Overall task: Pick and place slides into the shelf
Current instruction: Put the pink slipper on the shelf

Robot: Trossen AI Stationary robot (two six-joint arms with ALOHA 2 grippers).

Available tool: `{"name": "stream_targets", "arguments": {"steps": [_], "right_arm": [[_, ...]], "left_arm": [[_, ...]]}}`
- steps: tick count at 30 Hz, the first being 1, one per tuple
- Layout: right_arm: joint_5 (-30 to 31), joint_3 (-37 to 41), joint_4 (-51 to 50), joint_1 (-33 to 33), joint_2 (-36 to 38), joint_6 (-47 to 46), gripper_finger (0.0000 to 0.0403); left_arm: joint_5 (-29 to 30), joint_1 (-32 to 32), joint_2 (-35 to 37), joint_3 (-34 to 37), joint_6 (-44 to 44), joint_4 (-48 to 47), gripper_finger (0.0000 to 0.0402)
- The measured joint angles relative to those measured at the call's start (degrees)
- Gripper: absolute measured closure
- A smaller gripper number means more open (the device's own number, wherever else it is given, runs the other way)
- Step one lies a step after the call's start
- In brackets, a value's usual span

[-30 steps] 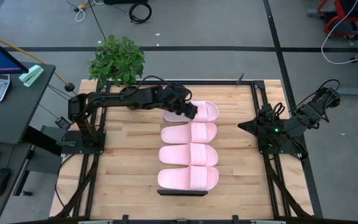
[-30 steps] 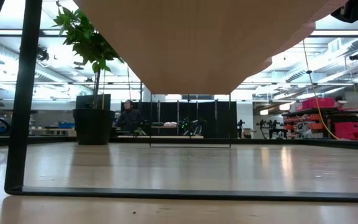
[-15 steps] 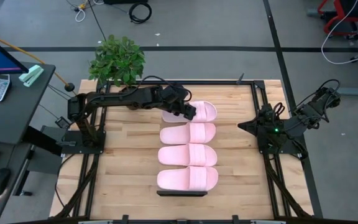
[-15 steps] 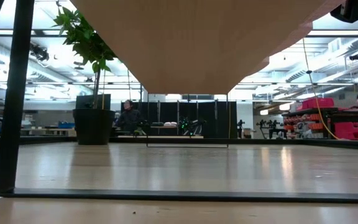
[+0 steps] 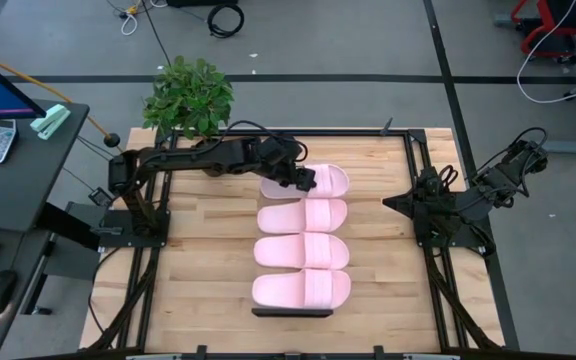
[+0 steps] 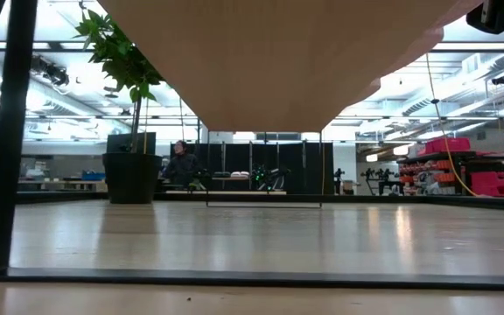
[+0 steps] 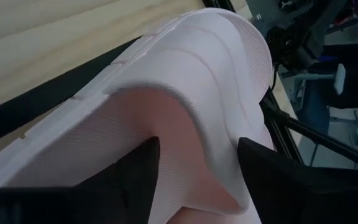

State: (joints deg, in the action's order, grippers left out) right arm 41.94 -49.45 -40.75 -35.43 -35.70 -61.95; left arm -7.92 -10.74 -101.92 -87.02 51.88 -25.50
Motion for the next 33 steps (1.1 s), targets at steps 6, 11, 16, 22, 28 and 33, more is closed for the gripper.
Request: {"name": "stream_targets", "arguments": {"steps": [6,11,16,22,28,33], "right_arm": [[0.0,0.0,0.1,0.0,-0.1,0.0,0.0393],[0.0,0.0,0.0,0.0,-0.3,0.0,0.0393],[0.0,0.0,0.0,0.0,-0.7,0.0,0.0393],[0.6,0.0,0.1,0.0,-1.0,0.0,0.0393],[3.6,0.0,2.0,0.9,-1.1,2.4,0.0393],[-0.1,0.0,9.4,5.6,-2.5,10.6,0.0396]], "left_arm": [[-0.9,-0.3,1.9,0.2,-0.3,-0.8,0.0193],[0.6,-0.4,3.8,0.2,-1.3,-5.0,0.0204],[1.7,-0.4,5.0,0.1,-2.5,-9.6,0.0211],[3.0,0.4,7.6,0.1,-3.0,-10.4,0.021],[6.4,3.7,12.2,0.1,-1.5,-10.3,0.0218],[13.6,8.9,16.8,0.0,0.3,-9.4,0.0225]]}}
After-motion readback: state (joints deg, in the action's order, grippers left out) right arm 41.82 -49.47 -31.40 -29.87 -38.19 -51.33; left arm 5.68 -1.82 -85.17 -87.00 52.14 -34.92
